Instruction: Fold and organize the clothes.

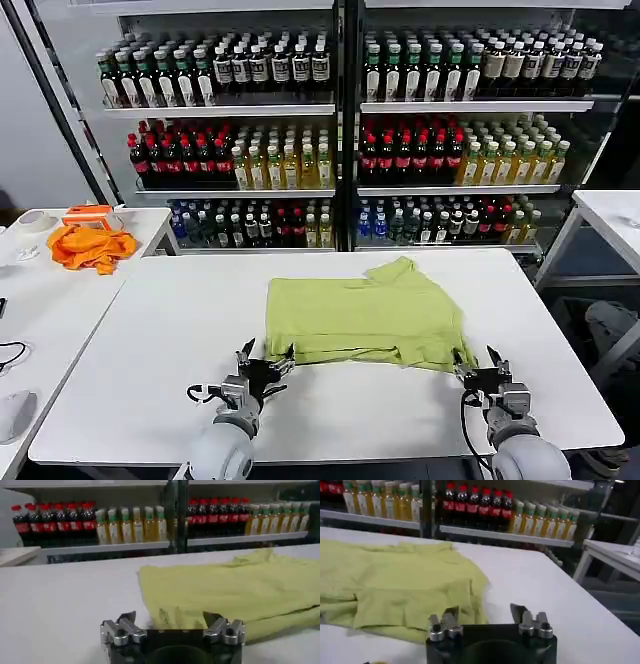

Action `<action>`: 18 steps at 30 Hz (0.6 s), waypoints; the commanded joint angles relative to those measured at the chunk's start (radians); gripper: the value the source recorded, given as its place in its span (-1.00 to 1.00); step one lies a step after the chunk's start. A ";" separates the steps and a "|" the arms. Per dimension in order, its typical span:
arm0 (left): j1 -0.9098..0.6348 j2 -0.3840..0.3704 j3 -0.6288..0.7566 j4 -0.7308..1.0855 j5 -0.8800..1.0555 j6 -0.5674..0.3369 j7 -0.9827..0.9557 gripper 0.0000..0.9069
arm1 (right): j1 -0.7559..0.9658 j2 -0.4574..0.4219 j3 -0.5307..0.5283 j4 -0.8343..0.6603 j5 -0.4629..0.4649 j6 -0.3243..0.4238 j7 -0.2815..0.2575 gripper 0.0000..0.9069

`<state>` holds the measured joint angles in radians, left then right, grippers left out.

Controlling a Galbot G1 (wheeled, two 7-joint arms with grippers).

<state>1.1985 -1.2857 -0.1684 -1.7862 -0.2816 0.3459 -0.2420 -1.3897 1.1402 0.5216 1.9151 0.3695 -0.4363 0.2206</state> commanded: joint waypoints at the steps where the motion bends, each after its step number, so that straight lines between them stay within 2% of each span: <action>1: -0.002 -0.003 0.004 0.028 0.000 -0.005 -0.012 -0.98 | -0.001 -0.001 -0.015 -0.016 0.064 -0.018 0.009 -1.00; 18: -0.001 -0.003 -0.013 0.027 -0.134 0.042 -0.002 -0.98 | 0.029 -0.001 -0.049 -0.041 0.078 0.008 0.012 -1.00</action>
<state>1.1958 -1.2871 -0.1787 -1.7610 -0.3417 0.3646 -0.2425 -1.3635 1.1373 0.4794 1.8827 0.4336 -0.4262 0.2297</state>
